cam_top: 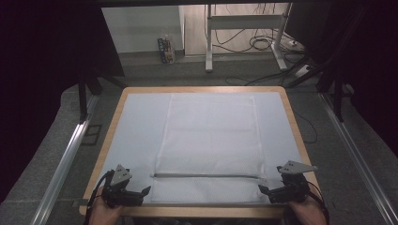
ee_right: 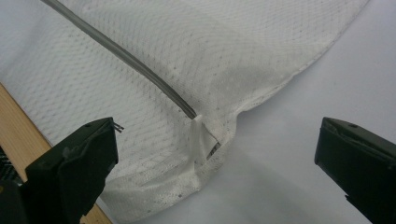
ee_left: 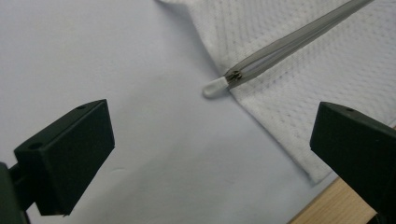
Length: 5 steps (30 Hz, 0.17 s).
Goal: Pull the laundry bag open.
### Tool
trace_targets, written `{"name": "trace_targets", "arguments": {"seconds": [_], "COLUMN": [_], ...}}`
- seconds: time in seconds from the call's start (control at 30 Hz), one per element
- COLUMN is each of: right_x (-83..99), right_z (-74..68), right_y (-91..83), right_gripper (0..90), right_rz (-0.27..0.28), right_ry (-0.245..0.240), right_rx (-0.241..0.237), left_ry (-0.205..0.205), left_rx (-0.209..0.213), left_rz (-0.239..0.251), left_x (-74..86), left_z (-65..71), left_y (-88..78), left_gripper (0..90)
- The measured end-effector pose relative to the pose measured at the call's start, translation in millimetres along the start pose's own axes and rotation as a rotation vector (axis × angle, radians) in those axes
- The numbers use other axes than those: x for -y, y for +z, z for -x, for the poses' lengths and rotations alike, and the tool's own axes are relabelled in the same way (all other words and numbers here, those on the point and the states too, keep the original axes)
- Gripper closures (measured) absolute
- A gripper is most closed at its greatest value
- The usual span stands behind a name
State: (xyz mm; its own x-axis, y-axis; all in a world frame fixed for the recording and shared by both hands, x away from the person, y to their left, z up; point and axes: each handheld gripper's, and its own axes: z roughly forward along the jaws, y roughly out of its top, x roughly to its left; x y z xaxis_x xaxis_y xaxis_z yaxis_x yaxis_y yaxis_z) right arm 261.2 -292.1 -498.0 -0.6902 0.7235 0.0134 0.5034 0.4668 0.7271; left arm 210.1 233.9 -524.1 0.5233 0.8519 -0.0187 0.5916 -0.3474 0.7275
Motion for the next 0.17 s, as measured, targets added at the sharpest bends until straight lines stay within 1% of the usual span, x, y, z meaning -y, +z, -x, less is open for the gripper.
{"name": "trace_targets", "arguments": {"seconds": [0.17], "right_x": [-0.3], "right_z": [-1.5], "right_y": [2.0], "right_gripper": [0.0], "right_rz": [-0.017], "right_ry": [-0.014], "right_rx": [0.014], "left_ry": [-0.062], "left_rx": [0.026], "left_rz": [0.019], "left_x": [0.8], "left_z": [-6.6], "left_y": [-0.9], "left_gripper": [1.2]}}
